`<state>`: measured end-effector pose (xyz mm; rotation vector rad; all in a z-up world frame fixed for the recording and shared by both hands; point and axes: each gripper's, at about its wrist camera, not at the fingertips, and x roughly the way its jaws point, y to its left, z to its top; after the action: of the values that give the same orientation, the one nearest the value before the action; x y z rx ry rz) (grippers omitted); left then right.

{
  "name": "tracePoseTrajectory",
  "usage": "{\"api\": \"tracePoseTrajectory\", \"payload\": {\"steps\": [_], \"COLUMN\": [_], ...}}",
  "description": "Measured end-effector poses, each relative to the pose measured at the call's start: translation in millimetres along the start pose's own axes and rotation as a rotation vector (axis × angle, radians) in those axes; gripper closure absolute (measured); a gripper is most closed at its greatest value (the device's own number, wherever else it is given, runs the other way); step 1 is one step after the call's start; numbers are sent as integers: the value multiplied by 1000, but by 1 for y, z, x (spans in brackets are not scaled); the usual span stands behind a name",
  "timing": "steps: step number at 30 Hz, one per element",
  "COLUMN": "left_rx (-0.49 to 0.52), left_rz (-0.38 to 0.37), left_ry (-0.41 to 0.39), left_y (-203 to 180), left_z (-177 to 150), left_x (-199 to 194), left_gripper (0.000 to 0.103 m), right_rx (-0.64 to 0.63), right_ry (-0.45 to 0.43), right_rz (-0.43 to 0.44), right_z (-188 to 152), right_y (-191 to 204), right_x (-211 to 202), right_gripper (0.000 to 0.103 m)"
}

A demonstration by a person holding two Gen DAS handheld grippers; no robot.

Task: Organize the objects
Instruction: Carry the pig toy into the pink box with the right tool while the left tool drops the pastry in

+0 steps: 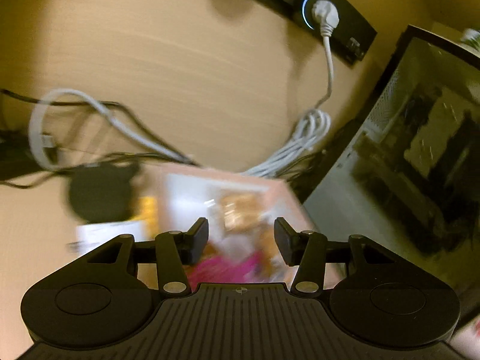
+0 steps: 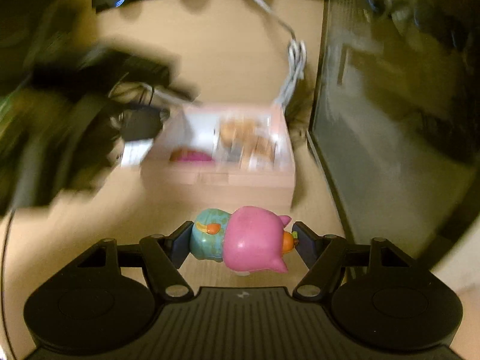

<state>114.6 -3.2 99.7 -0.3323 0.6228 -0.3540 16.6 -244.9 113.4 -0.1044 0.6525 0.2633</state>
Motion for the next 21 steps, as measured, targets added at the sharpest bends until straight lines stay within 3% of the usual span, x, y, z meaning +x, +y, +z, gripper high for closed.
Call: {"api": "tracePoseTrajectory", "payload": {"steps": [3,8,11,14,17,21], "left_rx": [24,-32,-58,29,113,399], "left_rz": [75,173,205,228,197,168], "left_ry": [18,53,83,36,3,49], "left_y": [27,70,89,93,90,75], "left_z": [-27,-59,-57,-39,-8,33], "left_x": [-29,-56,-61,-61,-47,5], "left_gripper": [51,51,51,51,51,49], "right_rx": [-17,-24,-27,-24,22,13], "right_ry": [-66,-136,-77,-48,-4,14], "right_rz": [15,55,27,28,83,70], "right_z": [36,101,124,117,99,73], "right_y": [0,6,17,26,30,34], "right_x": [14,67,111,122,116,98], "right_gripper": [32,32,23,19,18,18]}}
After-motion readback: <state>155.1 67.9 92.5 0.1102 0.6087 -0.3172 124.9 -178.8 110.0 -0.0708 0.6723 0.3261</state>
